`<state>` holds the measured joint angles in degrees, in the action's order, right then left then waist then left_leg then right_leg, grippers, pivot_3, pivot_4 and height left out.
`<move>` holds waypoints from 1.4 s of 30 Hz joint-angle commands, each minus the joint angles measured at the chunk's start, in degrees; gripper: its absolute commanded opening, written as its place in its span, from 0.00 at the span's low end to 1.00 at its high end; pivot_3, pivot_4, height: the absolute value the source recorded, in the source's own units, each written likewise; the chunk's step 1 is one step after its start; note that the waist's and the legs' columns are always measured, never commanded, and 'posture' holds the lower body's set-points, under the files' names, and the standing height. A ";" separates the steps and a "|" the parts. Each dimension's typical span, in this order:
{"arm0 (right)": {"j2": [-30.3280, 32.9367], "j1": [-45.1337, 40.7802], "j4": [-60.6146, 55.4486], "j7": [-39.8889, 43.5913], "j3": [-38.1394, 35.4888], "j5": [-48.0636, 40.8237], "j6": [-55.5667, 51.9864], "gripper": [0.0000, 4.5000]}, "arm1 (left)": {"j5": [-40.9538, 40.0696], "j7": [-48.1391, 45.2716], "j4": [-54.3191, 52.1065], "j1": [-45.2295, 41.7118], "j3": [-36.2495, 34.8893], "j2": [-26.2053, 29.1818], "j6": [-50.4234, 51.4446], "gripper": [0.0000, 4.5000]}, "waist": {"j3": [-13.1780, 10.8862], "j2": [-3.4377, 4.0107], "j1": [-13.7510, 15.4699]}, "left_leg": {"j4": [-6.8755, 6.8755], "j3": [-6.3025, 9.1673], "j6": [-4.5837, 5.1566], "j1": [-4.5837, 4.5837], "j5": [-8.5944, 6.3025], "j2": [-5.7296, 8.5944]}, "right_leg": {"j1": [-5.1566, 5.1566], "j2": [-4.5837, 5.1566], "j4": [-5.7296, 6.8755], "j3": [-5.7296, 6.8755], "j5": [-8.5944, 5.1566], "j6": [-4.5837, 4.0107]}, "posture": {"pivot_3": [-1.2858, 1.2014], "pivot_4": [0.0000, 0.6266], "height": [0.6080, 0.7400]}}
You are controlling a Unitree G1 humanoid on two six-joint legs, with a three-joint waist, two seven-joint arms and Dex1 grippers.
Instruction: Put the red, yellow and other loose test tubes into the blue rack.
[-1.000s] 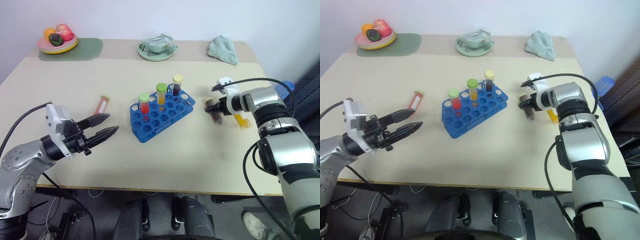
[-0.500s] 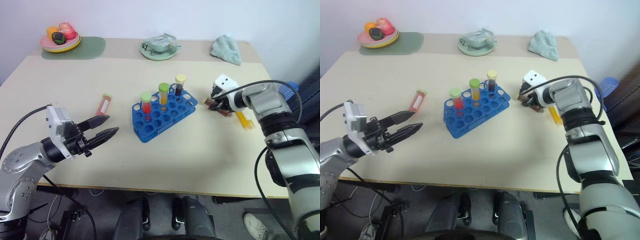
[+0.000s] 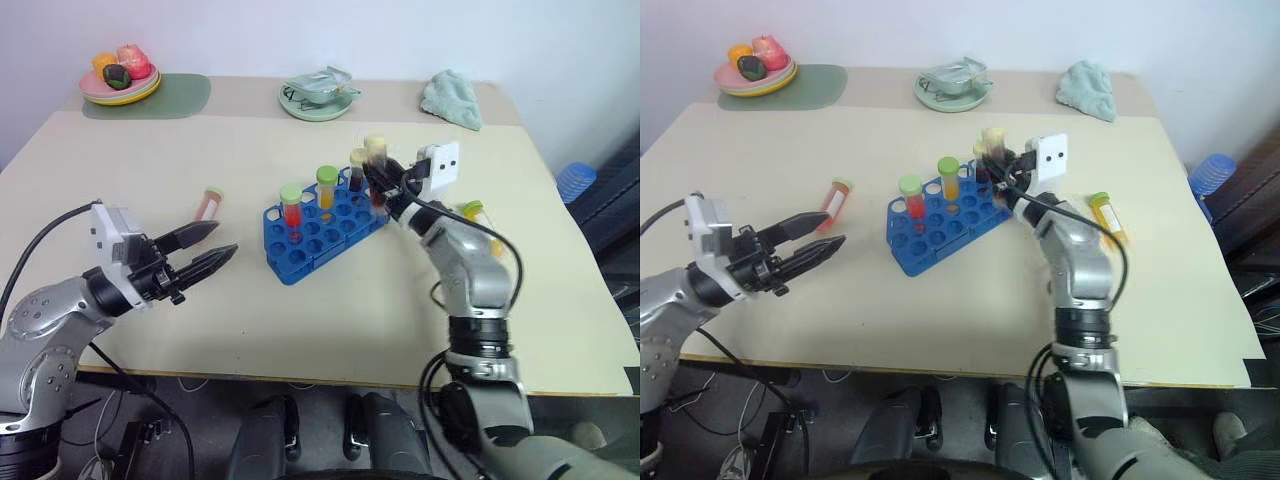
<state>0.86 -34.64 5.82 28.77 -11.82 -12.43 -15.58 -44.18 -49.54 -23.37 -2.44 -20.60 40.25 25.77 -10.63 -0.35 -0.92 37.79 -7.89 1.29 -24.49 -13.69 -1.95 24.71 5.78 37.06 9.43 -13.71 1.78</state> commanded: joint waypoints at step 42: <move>-2.24 -4.75 54.12 5.60 -2.35 -2.85 59.49 0.86 | -0.86 0.88 -1.24 -1.68 0.06 0.70 0.57 0.59 | 0.20 -0.30 -1.49 | -0.07 0.02 -0.04 0.48 0.02 -0.02 | -0.40 0.05 0.03 -0.08 0.00 -0.02 | 0.52 0.24 1.00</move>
<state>-1.02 -41.86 58.96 34.60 -14.36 -15.87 41.73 -44.98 -48.46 -23.52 -3.50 -19.84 40.57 27.16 -10.43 -0.65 -2.41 37.72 -7.88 1.24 -23.99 -13.67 -1.97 24.29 5.84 37.09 9.35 -13.71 1.76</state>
